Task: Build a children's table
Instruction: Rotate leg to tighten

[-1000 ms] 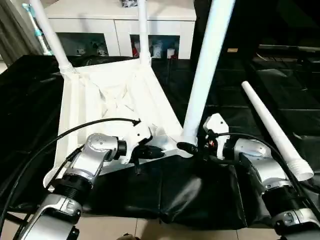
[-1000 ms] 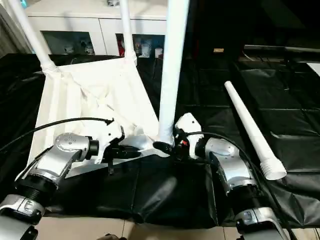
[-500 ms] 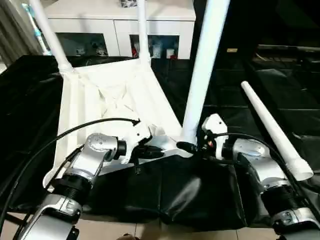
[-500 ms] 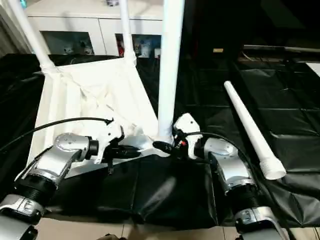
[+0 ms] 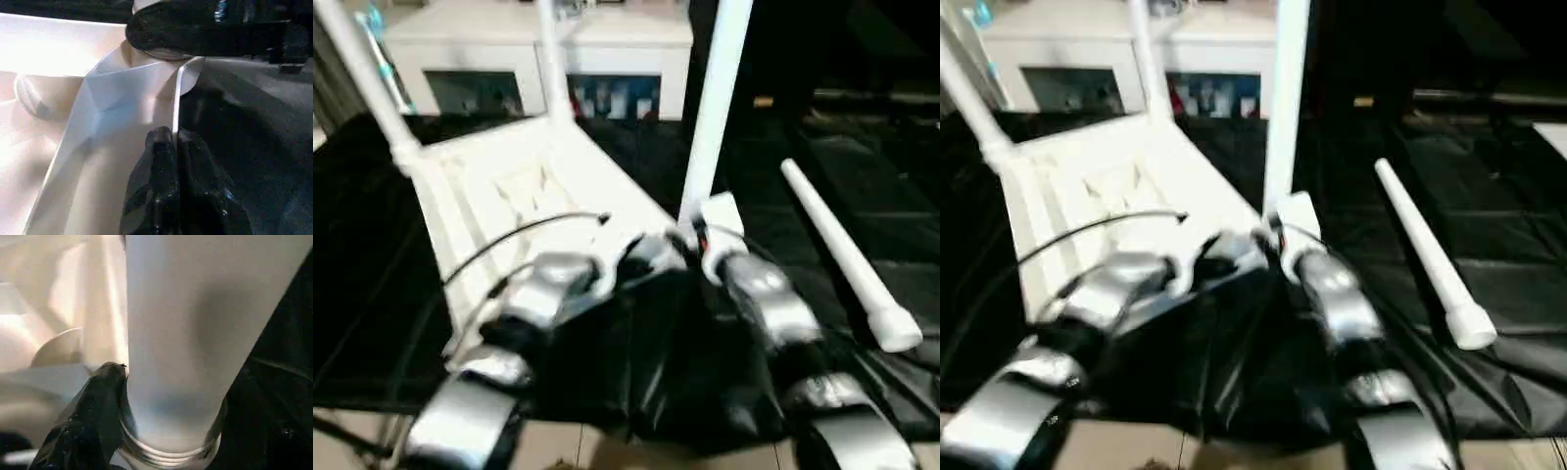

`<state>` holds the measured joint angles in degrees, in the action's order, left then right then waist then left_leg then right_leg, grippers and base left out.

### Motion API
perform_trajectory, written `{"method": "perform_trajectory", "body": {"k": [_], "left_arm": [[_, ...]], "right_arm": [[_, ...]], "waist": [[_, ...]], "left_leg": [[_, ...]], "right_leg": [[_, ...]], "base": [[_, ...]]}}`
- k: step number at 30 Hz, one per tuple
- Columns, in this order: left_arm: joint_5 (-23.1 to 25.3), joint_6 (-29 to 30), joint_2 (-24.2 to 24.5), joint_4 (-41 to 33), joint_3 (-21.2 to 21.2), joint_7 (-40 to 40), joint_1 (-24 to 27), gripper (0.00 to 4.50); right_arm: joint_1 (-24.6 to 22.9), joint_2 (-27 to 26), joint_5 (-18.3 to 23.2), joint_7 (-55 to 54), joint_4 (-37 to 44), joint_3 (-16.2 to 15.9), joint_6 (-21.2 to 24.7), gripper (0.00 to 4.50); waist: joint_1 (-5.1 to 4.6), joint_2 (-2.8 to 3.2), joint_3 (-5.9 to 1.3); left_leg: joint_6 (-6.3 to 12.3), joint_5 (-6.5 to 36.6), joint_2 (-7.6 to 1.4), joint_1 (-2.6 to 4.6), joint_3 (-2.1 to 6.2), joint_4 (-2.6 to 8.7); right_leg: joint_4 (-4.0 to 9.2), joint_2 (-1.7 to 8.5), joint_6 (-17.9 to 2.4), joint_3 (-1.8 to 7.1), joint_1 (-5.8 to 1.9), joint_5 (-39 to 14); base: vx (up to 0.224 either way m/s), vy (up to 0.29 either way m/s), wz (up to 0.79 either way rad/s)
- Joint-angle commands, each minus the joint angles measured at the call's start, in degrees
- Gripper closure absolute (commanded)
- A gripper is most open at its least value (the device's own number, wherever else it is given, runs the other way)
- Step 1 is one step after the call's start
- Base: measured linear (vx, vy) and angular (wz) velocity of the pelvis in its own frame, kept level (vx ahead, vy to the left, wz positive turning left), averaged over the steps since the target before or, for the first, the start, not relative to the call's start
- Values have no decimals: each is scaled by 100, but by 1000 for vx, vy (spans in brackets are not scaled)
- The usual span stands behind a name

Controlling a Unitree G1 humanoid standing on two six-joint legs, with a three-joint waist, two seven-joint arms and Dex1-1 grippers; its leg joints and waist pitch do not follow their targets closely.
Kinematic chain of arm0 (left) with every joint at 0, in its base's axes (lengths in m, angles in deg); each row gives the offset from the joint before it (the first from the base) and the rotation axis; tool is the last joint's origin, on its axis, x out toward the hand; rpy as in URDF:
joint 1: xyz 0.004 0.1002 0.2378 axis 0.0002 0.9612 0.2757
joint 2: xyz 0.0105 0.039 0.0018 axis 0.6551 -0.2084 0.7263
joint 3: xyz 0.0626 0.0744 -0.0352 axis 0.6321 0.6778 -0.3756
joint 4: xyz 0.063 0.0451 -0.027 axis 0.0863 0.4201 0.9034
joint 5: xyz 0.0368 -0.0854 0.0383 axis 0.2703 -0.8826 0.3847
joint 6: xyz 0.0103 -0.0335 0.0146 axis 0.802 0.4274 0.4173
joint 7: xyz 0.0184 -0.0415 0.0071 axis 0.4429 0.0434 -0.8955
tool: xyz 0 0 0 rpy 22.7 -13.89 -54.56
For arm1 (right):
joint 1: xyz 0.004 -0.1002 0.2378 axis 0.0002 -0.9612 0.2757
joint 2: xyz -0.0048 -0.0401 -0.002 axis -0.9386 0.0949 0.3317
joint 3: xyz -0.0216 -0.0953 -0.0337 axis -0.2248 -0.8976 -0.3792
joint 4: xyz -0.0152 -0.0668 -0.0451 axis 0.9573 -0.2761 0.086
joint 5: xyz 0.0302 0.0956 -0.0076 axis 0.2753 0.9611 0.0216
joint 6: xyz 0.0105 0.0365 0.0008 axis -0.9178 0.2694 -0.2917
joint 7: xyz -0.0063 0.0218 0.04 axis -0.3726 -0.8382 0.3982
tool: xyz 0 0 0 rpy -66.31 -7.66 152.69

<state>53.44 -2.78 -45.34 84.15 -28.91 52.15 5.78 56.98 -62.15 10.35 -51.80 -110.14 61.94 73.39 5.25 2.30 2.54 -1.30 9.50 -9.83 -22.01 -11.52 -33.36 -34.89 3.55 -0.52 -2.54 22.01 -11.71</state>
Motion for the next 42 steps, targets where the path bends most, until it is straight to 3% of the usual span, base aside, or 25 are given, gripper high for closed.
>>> {"method": "perform_trajectory", "body": {"k": [1, 3, 5, 8, 17, 19, 26, 36, 42], "left_arm": [[55, -93, -248, 179, -15, -477, -152, 450], [86, -149, -231, 177, 14, -423, -137, 450], [98, -273, -177, 144, 71, -274, -91, 450], [118, -452, -104, 112, 146, -45, -18, 450], [114, -757, 237, -189, 264, 619, 306, 450], [89, -867, 507, -510, 364, 1071, 521, 450], [-357, -917, 918, -1135, 360, 2253, 970, 450], [-491, -756, 1223, -1559, 301, 2687, 1194, 450], [-506, -698, 1229, -1596, 316, 2690, 1165, 450]], "right_arm": [[31, -538, -91, 314, -26, -530, -17, 182], [20, -511, -208, 384, 10, -665, -62, 182], [-40, -499, -138, 540, 103, -648, -109, 182], [-91, -460, 17, 738, 177, -562, -215, 112], [-295, 140, 248, 1362, 496, -284, -417, 31], [-576, 707, 350, 2320, 855, -423, -554, 31], [-999, 1468, 616, 3634, 1257, -415, -777, 31], [-954, 1592, 587, 3891, 1144, -506, -879, 31], [-859, 1485, 603, 3915, 1010, -544, -878, 76]], "waist": [[-18, -56, -343], [-16, -75, -338], [-14, -67, -320], [-12, -68, -316], [-25, -95, -304], [15, -101, -307], [45, -81, -298], [41, -49, -325], [34, -49, -316]], "left_leg": [[25, 1277, -348, 148, 204, 393], [119, 1174, -345, 129, 198, 386], [129, 1299, -348, 138, 201, 395], [81, 1416, -367, 147, 213, 412], [198, 1330, -379, 118, 207, 413], [225, 1327, -388, 116, 204, 396], [279, 1366, -409, 123, 188, 395], [297, 1167, -390, 102, 181, 372], [297, 1206, -390, 108, 180, 373]], "right_leg": [[454, 532, -1143, 281, -167, -840], [445, 536, -1171, 272, -183, -674], [477, 546, -1153, 269, -178, -933], [499, 556, -1077, 276, -170, -1233], [483, 555, -1102, 273, -179, -1198], [481, 554, -1058, 274, -192, -1154], [477, 537, -1151, 269, -167, -1289], [429, 524, -1276, 254, -169, -917], [436, 520, -1295, 252, -164, -993]], "base": [[0, 0, 0], [0, 0, 0], [0, 0, 0], [0, 0, 0], [0, 0, 0], [0, 0, 0], [0, 0, 0], [0, 0, 0], [0, 0, 0]]}}
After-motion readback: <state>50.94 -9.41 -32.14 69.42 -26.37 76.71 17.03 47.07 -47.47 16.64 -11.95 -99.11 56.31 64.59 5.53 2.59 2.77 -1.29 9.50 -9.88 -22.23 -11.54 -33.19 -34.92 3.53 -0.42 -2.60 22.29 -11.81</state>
